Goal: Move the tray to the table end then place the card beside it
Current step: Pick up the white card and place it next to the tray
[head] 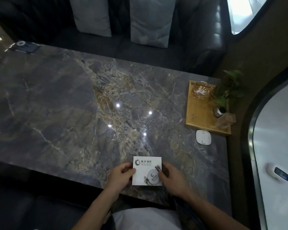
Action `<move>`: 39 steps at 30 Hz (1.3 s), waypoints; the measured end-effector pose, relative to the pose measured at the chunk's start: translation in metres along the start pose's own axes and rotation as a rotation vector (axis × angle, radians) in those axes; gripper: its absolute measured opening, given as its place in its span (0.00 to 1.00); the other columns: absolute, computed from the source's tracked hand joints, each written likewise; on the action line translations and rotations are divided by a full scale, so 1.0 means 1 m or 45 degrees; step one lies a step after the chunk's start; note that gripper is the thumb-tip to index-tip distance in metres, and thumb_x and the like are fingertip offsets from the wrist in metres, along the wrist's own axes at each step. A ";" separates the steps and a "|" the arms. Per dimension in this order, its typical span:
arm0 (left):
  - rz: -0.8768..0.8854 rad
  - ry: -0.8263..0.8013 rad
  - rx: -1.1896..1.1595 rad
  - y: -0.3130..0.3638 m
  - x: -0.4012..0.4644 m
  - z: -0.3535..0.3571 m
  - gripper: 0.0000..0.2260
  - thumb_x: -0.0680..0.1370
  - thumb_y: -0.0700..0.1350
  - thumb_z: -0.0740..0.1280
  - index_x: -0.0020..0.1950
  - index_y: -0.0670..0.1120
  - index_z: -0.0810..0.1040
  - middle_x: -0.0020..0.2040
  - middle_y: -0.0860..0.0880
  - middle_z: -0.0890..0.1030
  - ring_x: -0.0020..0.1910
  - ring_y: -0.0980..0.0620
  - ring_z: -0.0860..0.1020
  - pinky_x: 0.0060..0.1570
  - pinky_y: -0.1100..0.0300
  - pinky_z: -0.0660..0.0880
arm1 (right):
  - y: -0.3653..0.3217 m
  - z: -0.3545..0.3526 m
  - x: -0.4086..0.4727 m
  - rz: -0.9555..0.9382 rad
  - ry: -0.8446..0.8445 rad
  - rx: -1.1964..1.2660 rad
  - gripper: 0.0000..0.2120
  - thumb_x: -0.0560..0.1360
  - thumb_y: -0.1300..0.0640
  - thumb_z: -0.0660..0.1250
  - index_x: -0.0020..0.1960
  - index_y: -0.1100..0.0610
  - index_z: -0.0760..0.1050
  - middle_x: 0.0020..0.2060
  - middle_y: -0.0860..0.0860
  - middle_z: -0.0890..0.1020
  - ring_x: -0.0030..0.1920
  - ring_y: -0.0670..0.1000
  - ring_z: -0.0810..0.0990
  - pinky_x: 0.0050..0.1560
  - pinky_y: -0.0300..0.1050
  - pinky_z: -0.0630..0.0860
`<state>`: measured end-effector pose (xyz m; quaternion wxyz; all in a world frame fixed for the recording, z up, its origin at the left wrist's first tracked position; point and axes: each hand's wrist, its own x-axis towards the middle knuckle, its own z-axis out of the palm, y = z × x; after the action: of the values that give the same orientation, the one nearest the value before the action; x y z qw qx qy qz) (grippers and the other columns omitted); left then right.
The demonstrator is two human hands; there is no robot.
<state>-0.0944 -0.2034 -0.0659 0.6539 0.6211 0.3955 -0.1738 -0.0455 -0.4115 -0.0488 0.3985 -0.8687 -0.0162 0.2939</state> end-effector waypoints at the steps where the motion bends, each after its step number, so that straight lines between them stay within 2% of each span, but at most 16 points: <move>1: 0.005 -0.009 -0.028 0.002 -0.001 0.000 0.10 0.76 0.34 0.69 0.48 0.50 0.82 0.47 0.47 0.86 0.47 0.45 0.84 0.52 0.44 0.81 | 0.002 0.001 0.001 0.001 0.013 0.014 0.13 0.74 0.50 0.65 0.58 0.50 0.77 0.50 0.46 0.85 0.48 0.44 0.83 0.52 0.49 0.81; 5: 0.078 -0.011 -0.089 0.004 0.000 -0.002 0.15 0.72 0.31 0.72 0.56 0.44 0.81 0.46 0.49 0.87 0.48 0.46 0.84 0.53 0.46 0.81 | 0.001 0.002 0.004 0.006 0.071 0.093 0.15 0.73 0.49 0.66 0.58 0.50 0.77 0.42 0.47 0.84 0.42 0.46 0.83 0.46 0.55 0.82; 8: 0.145 -0.020 -0.094 0.008 -0.004 -0.001 0.18 0.71 0.29 0.72 0.58 0.44 0.80 0.46 0.50 0.86 0.47 0.49 0.83 0.47 0.52 0.80 | -0.007 -0.002 0.004 0.011 0.101 0.136 0.13 0.75 0.57 0.67 0.59 0.52 0.76 0.40 0.44 0.83 0.40 0.44 0.83 0.44 0.49 0.83; 12: 0.272 -0.044 -0.036 0.010 -0.005 -0.001 0.24 0.70 0.32 0.75 0.63 0.47 0.78 0.54 0.48 0.85 0.53 0.50 0.83 0.55 0.51 0.80 | -0.008 -0.007 0.006 0.008 0.129 0.194 0.13 0.76 0.59 0.67 0.60 0.53 0.76 0.42 0.46 0.83 0.41 0.46 0.83 0.45 0.49 0.83; 17: 0.284 -0.060 -0.097 0.017 -0.006 0.005 0.22 0.71 0.28 0.72 0.60 0.48 0.79 0.46 0.54 0.87 0.49 0.53 0.84 0.52 0.54 0.80 | -0.009 -0.015 0.006 -0.008 0.146 0.249 0.12 0.76 0.61 0.67 0.58 0.51 0.75 0.40 0.45 0.82 0.37 0.39 0.82 0.37 0.36 0.79; 21: 0.319 -0.087 -0.085 0.023 -0.007 0.015 0.23 0.71 0.27 0.71 0.63 0.44 0.78 0.48 0.53 0.87 0.48 0.57 0.84 0.49 0.60 0.81 | -0.003 -0.020 0.005 0.015 0.156 0.314 0.15 0.75 0.63 0.66 0.60 0.53 0.76 0.41 0.48 0.82 0.39 0.46 0.82 0.39 0.42 0.82; 23: 0.340 -0.103 -0.061 0.026 -0.007 0.020 0.24 0.71 0.27 0.71 0.65 0.43 0.77 0.51 0.51 0.86 0.48 0.56 0.84 0.47 0.62 0.81 | 0.000 -0.023 0.003 0.023 0.170 0.327 0.15 0.75 0.64 0.66 0.60 0.53 0.76 0.41 0.50 0.82 0.38 0.46 0.82 0.39 0.42 0.82; 25: 0.351 -0.129 -0.029 0.030 -0.008 0.027 0.25 0.72 0.28 0.71 0.65 0.46 0.77 0.47 0.56 0.87 0.47 0.59 0.84 0.44 0.64 0.80 | 0.003 -0.028 0.001 0.046 0.176 0.374 0.15 0.76 0.65 0.66 0.59 0.51 0.75 0.43 0.51 0.82 0.39 0.46 0.82 0.41 0.44 0.83; 26: 0.352 -0.138 -0.012 0.031 -0.008 0.030 0.25 0.72 0.28 0.71 0.65 0.47 0.77 0.45 0.58 0.86 0.46 0.60 0.84 0.43 0.64 0.80 | 0.005 -0.031 0.000 0.050 0.173 0.392 0.15 0.76 0.65 0.66 0.59 0.50 0.75 0.43 0.51 0.82 0.39 0.44 0.83 0.40 0.42 0.83; 28: 0.352 -0.142 0.018 0.033 -0.007 0.035 0.23 0.72 0.29 0.71 0.65 0.45 0.77 0.48 0.56 0.86 0.48 0.58 0.85 0.45 0.62 0.81 | 0.008 -0.035 -0.001 0.058 0.182 0.417 0.15 0.76 0.65 0.66 0.59 0.51 0.74 0.43 0.49 0.82 0.37 0.40 0.82 0.37 0.36 0.80; 30: 0.356 -0.141 0.042 0.036 -0.004 0.040 0.23 0.72 0.30 0.72 0.66 0.43 0.77 0.51 0.53 0.86 0.50 0.56 0.85 0.47 0.61 0.81 | 0.012 -0.039 -0.001 0.074 0.196 0.448 0.15 0.76 0.65 0.66 0.60 0.54 0.75 0.43 0.49 0.82 0.38 0.42 0.82 0.37 0.35 0.80; 32: 0.353 -0.153 0.071 0.040 -0.002 0.046 0.24 0.72 0.31 0.73 0.66 0.43 0.77 0.51 0.53 0.86 0.50 0.57 0.84 0.46 0.62 0.81 | 0.015 -0.045 -0.003 0.070 0.213 0.471 0.15 0.76 0.65 0.66 0.60 0.53 0.76 0.43 0.51 0.83 0.39 0.43 0.82 0.38 0.35 0.80; 34: 0.352 -0.182 0.092 0.045 0.000 0.051 0.24 0.71 0.31 0.73 0.66 0.43 0.77 0.50 0.56 0.86 0.51 0.58 0.84 0.47 0.62 0.81 | 0.018 -0.051 -0.004 0.045 0.225 0.506 0.15 0.75 0.65 0.66 0.56 0.48 0.76 0.44 0.54 0.84 0.40 0.44 0.82 0.39 0.36 0.80; 36: 0.348 -0.206 0.112 0.049 0.002 0.056 0.24 0.71 0.31 0.73 0.66 0.44 0.78 0.51 0.55 0.86 0.53 0.56 0.84 0.51 0.57 0.81 | 0.021 -0.057 -0.005 0.066 0.242 0.577 0.15 0.75 0.66 0.67 0.55 0.47 0.76 0.42 0.50 0.83 0.41 0.44 0.83 0.41 0.37 0.81; 37: 0.347 -0.218 0.124 0.050 0.004 0.058 0.23 0.72 0.32 0.73 0.65 0.45 0.78 0.52 0.55 0.86 0.54 0.55 0.84 0.53 0.55 0.81 | 0.023 -0.059 -0.005 0.091 0.253 0.629 0.14 0.75 0.65 0.68 0.56 0.50 0.76 0.42 0.49 0.83 0.42 0.44 0.83 0.43 0.41 0.82; 39: 0.344 -0.253 0.141 0.054 0.007 0.065 0.22 0.72 0.31 0.73 0.64 0.45 0.79 0.53 0.53 0.86 0.54 0.54 0.84 0.53 0.55 0.81 | 0.029 -0.065 -0.004 0.135 0.276 0.698 0.16 0.74 0.63 0.70 0.61 0.55 0.76 0.44 0.52 0.84 0.46 0.51 0.85 0.48 0.54 0.83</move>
<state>-0.0317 -0.2545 -0.0403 0.6720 0.6834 0.2318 -0.1662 -0.0203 -0.4771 -0.0344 0.6018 -0.7546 0.1518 0.2130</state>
